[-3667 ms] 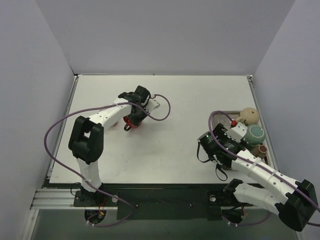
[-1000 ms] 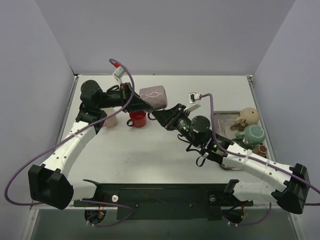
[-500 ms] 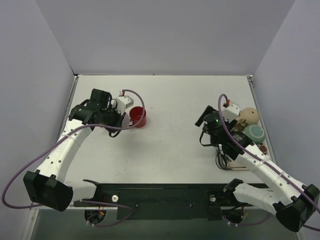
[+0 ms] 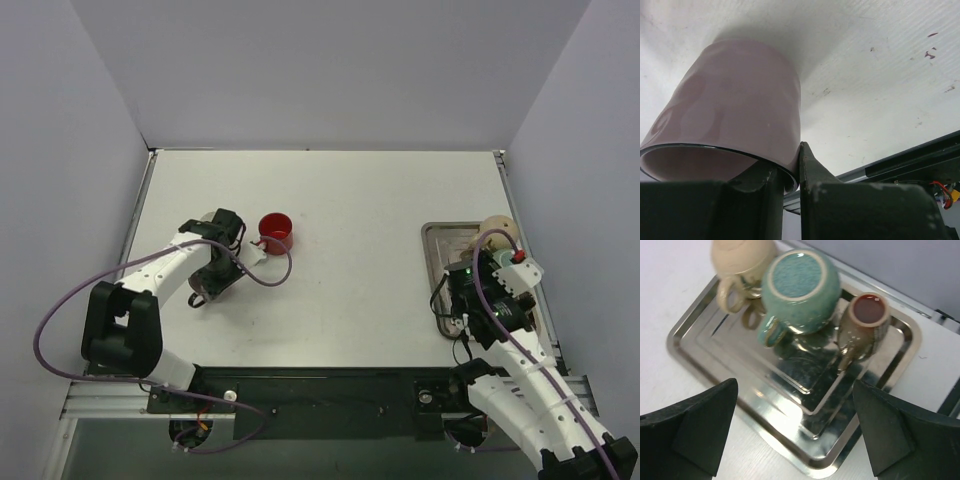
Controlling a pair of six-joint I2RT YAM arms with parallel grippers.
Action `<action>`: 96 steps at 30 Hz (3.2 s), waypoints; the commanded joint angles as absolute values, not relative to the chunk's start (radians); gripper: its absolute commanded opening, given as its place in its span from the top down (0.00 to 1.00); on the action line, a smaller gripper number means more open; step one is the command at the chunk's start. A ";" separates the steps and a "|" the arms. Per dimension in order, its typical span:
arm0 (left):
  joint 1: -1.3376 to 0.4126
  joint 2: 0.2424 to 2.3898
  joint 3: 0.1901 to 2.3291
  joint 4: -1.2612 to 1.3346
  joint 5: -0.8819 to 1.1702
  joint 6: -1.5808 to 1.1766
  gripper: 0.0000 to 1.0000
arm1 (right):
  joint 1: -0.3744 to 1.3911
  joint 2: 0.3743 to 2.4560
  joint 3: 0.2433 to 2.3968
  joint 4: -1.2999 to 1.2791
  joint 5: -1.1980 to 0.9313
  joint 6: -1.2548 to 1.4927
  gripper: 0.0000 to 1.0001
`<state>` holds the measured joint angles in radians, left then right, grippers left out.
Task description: Turn the mug right side up
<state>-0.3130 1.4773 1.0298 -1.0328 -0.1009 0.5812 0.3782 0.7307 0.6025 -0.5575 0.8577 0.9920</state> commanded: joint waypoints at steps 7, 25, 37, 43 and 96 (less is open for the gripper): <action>-0.318 1.516 1.015 -0.968 -0.089 0.618 0.57 | 0.192 0.778 0.505 -0.577 0.879 1.169 0.10; -0.371 1.324 1.258 -1.170 0.091 0.586 0.40 | 0.078 1.060 0.477 -0.462 0.833 1.359 0.22; -0.456 1.328 1.310 -1.203 0.071 0.535 0.40 | -0.136 1.232 0.477 -0.273 0.629 1.243 0.36; -0.457 1.315 1.305 -1.198 0.067 0.537 0.40 | -0.183 1.281 0.460 -0.198 0.549 1.203 0.60; -0.357 1.032 1.230 -0.131 1.003 -0.664 0.24 | 1.026 1.017 1.037 0.425 -0.133 0.615 1.00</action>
<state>-0.3794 1.0439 1.2362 -0.3309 0.9379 -0.5201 1.0229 0.9825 0.9920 0.2100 -0.0616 0.6193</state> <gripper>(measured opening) 0.773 0.079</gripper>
